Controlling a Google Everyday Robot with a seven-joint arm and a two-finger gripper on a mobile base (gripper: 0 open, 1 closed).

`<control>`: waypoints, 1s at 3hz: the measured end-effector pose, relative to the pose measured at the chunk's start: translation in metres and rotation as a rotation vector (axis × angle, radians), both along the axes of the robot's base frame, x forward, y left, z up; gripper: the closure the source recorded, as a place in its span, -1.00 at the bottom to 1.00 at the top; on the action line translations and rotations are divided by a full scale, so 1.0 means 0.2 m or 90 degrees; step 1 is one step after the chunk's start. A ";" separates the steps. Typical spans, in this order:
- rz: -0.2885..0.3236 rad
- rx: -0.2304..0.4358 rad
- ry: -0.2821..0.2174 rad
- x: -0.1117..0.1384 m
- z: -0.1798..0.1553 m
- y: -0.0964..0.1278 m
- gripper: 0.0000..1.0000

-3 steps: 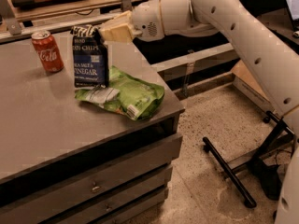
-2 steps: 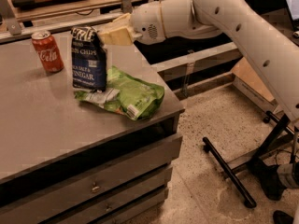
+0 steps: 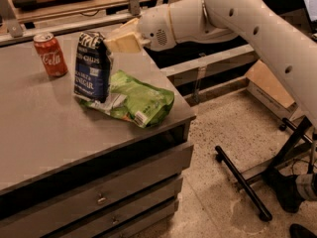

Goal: Move blue chip bag near green rice chip bag

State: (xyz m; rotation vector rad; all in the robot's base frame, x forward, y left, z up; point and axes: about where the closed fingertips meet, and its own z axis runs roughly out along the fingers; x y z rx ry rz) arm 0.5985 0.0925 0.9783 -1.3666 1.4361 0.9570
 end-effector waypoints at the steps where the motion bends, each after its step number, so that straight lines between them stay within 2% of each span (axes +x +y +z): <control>1: 0.003 0.000 0.000 0.00 0.00 0.01 -0.22; 2: 0.007 0.000 0.001 -0.01 0.00 0.03 -0.84; 3: 0.009 0.000 0.001 -0.01 0.00 0.04 -1.00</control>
Offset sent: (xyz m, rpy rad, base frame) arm -0.0009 0.0028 0.0000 0.0004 0.0003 0.0054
